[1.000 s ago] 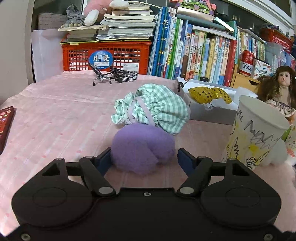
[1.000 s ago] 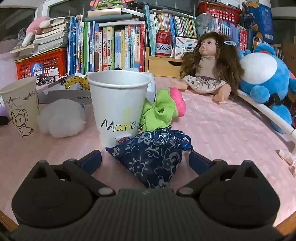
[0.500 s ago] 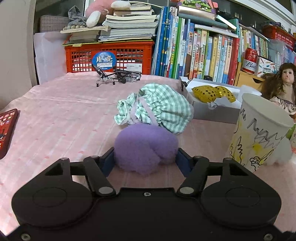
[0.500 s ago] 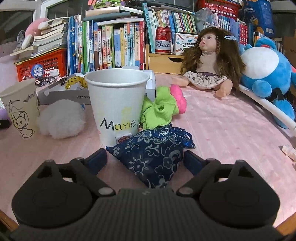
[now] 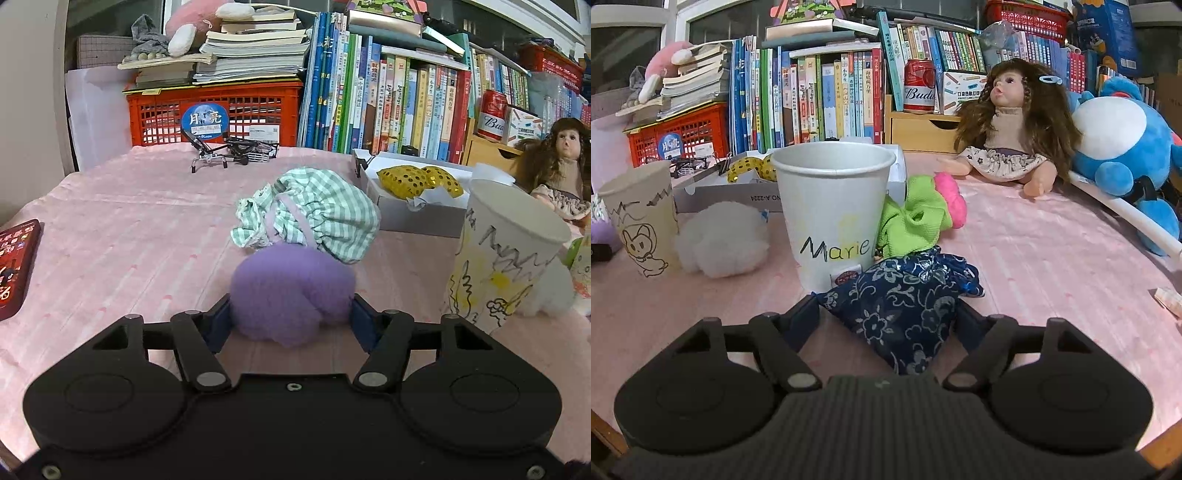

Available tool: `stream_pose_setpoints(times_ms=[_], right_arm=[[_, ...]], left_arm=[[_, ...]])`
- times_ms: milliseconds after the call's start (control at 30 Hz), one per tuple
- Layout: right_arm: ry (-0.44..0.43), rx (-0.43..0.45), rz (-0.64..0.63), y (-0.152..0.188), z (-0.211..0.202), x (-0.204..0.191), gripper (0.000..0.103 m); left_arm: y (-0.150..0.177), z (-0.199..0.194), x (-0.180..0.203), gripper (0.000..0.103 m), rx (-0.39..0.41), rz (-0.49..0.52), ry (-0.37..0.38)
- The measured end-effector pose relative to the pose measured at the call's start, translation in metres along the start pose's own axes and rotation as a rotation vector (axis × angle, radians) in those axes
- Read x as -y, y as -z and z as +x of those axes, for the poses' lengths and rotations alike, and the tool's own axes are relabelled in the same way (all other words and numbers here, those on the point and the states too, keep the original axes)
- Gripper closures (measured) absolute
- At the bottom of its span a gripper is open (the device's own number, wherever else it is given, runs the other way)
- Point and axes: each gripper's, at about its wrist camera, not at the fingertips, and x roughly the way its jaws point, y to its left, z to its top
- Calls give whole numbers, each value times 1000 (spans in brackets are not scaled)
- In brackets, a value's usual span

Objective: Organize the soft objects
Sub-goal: 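Grasp the purple sponge with the left tool while the right tool grasps the blue floral pouch, then carry the purple sponge with the left tool while the right tool carries the floral pouch into the box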

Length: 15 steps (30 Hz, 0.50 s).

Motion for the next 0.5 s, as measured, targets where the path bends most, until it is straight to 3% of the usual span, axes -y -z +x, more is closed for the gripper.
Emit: stream_pose_setpoints(times_ms=[500], right_arm=[[-35,6,12,9,-25,-5,30]], left_arm=[[20,-41,20,41,-19,74,106]])
